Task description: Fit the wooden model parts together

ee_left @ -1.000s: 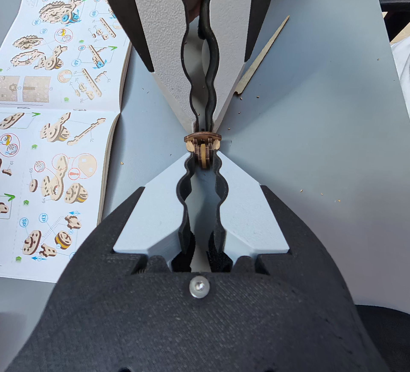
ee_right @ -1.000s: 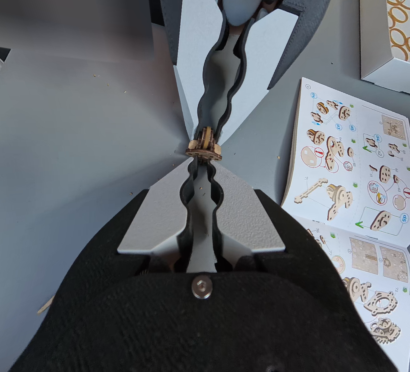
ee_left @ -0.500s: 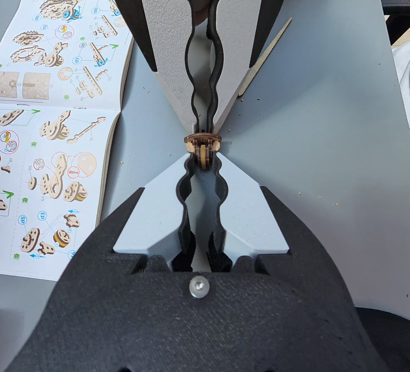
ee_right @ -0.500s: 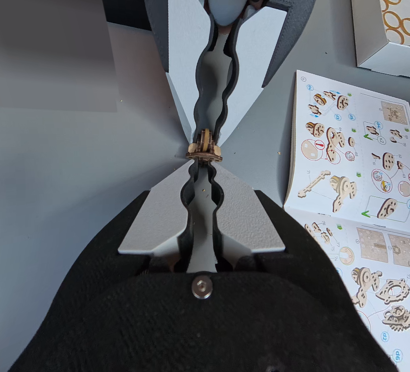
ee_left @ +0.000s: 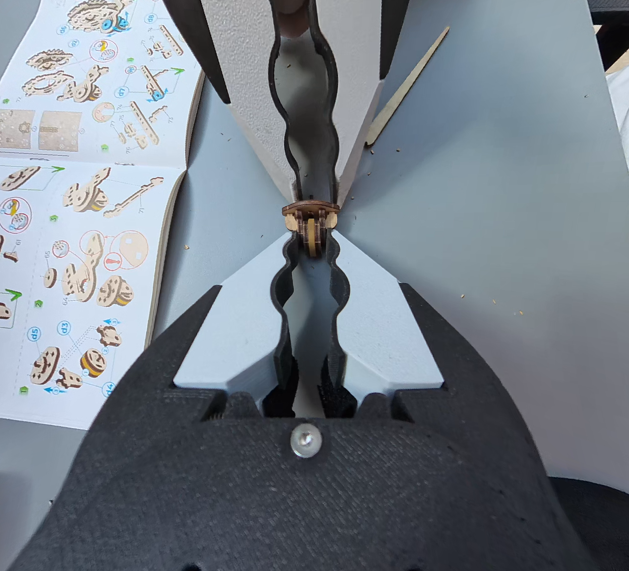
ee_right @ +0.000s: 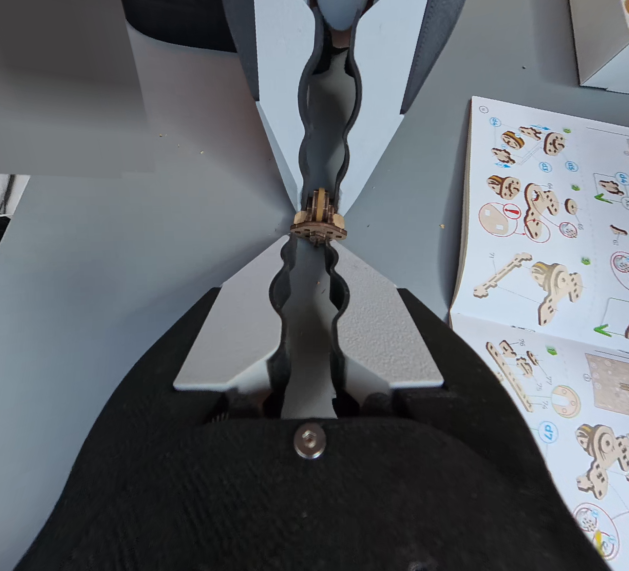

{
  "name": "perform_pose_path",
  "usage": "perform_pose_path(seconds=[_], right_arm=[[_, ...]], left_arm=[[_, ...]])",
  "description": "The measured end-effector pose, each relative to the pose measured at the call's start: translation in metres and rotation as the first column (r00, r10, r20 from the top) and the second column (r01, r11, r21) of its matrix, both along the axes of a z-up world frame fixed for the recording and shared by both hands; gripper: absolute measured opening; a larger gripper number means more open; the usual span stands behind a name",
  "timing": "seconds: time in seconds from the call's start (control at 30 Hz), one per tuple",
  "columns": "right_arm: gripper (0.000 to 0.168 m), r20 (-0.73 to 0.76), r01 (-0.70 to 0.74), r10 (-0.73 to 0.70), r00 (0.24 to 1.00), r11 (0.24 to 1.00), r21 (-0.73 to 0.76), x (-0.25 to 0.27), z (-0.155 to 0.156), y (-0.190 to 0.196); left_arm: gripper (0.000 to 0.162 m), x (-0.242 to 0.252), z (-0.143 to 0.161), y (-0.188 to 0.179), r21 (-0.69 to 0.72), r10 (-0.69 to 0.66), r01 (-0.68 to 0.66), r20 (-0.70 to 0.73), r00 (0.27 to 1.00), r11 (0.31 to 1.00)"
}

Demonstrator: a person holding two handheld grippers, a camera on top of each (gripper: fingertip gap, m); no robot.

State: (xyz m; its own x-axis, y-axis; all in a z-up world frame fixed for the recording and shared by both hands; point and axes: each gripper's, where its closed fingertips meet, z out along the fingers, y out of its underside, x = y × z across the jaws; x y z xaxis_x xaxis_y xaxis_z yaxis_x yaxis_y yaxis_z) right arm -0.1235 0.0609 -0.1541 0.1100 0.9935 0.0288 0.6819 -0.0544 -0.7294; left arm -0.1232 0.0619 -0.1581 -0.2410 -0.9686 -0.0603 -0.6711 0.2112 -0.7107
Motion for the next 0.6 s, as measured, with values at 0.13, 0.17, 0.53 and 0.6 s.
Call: perform_pose_path(seconds=[0.13, 0.17, 0.53, 0.6], right_arm=[[0.013, -0.025, 0.002, -0.003, 1.000, 1.000, -0.003, -0.0005, 0.0005, 0.0005], [0.013, -0.031, 0.006, -0.006, 0.999, 1.000, -0.011, -0.0005, 0.0006, 0.0007], [0.009, -0.038, 0.061, -0.062, 0.997, 0.998, -0.030, -0.0033, 0.0022, 0.0038], [0.009, -0.033, 0.066, -0.068, 0.997, 0.997, -0.031, -0.0035, 0.0020, 0.0042]], left_arm=[[0.014, 0.0002, 0.0001, 0.0001, 0.006, 0.010, -0.010, 0.002, 1.000, 1.000], [0.013, 0.0003, 0.0002, 0.0001, 0.009, 0.014, -0.014, 0.002, 1.000, 1.000], [0.012, 0.0012, 0.0010, 0.0011, -0.008, 0.050, -0.050, 0.001, 0.999, 0.999], [0.012, 0.0012, 0.0011, 0.0012, 0.000, 0.051, -0.051, 0.004, 0.999, 0.999]])
